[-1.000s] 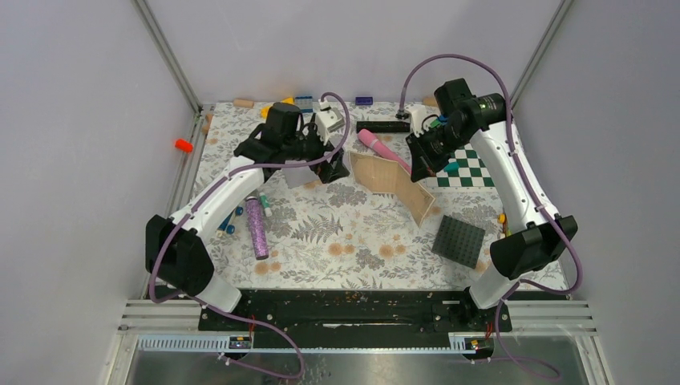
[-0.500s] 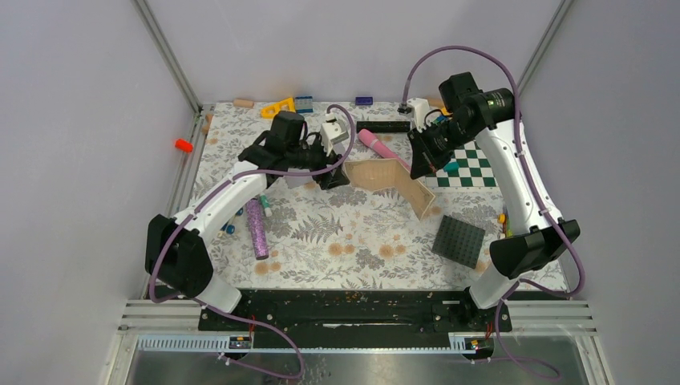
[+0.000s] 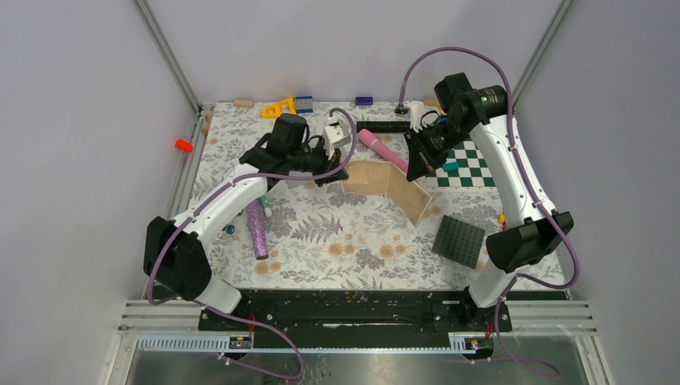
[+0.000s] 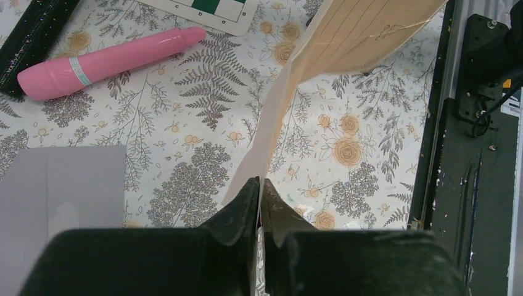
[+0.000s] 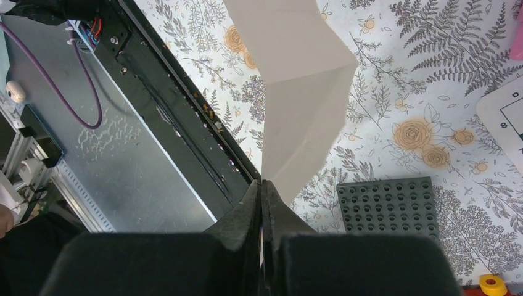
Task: Place the letter into the envelope and seal it
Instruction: Fold the letter.
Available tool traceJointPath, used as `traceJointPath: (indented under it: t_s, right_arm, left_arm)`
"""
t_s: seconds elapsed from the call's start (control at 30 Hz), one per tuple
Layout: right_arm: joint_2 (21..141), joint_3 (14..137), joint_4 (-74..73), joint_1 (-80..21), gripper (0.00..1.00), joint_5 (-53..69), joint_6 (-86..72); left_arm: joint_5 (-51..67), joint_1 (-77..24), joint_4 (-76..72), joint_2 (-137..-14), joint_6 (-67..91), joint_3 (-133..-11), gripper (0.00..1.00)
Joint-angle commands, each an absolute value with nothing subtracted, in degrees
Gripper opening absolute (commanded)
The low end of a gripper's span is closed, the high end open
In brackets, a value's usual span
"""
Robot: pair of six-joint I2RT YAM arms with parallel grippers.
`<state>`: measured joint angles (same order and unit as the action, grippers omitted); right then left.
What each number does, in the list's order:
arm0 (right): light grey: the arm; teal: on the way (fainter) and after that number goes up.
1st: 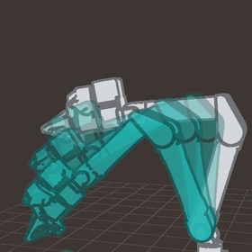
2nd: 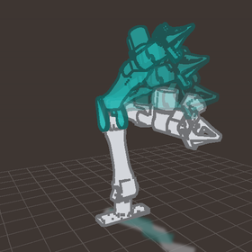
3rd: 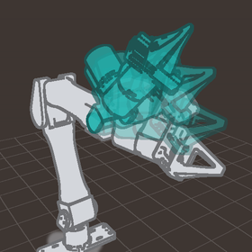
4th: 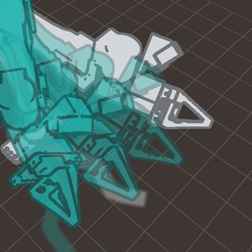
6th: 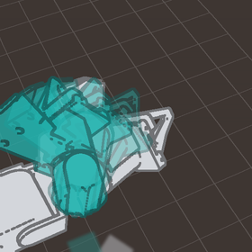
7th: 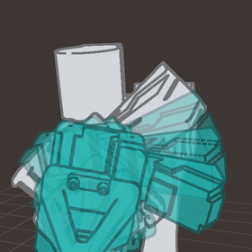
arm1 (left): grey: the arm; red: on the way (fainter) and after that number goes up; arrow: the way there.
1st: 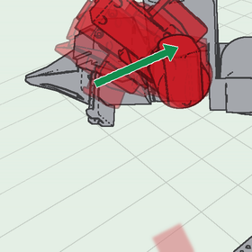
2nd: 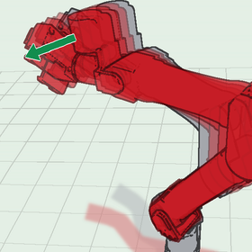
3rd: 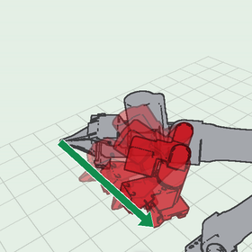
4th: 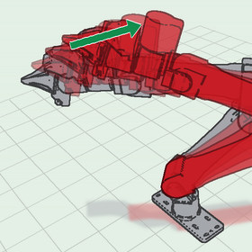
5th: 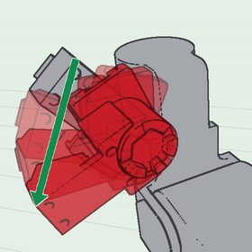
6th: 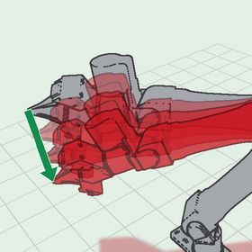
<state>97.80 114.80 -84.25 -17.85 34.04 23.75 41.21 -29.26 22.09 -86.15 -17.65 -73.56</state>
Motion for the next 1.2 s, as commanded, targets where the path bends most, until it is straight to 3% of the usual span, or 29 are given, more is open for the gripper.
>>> traceJointPath:
  t_s: [0.0, 0.2, 0.23, 0.33, 0.4, 0.47, 0.6, 0.9, 1.17]
  right_arm:
    - [98.35, 115.79, -85.79, -18.11, 0.0, 35.16, 23.37]
    - [98.68, 116.12, -86.0, -18.11, 0.0, 34.22, 23.75]
    - [98.7, 116.14, -86.08, -18.11, 0.06, 34.08, 24.06]
    - [98.19, 115.4, -85.74, -18.11, 0.48, 32.46, 25.83]
    - [97.34, 113.47, -84.22, -18.11, 0.7, 30.87, 27.33]
    - [95.62, 109.82, -80.76, -18.13, 0.83, 29.82, 28.83]
    - [89.61, 99.02, -67.49, -18.11, 0.99, 28.67, 30.03]
    - [69.78, 66.63, -24.04, -18.19, 1.0, 38.95, 32.12]
    - [65.79, 64.03, -29.36, -19.47, 1.0, 41.74, 41.83]
  left_arm:
    - [43.95, -29.53, 19.69, -83.38, -18.51, -72.64, 0.01]
    - [44.19, -29.53, 19.99, -82.41, -18.34, -71.91, 0.0]
    - [44.1, -29.53, 20.34, -82.32, -18.37, -72.1, 0.0]
    - [43.22, -29.89, 25.0, -81.72, -19.84, -74.26, 0.0]
    - [41.85, -30.41, 27.29, -80.34, -21.22, -74.65, 0.0]
    - [41.04, -31.27, 30.03, -78.58, -23.11, -74.72, 0.0]
    - [37.77, -34.69, 38.42, -75.95, -28.78, -76.49, 0.0]
    - [30.67, -39.75, 54.17, -74.35, -35.27, -82.09, 0.0]
    - [26.71, -42.15, 59.89, -76.41, -36.9, -82.49, 0.0]
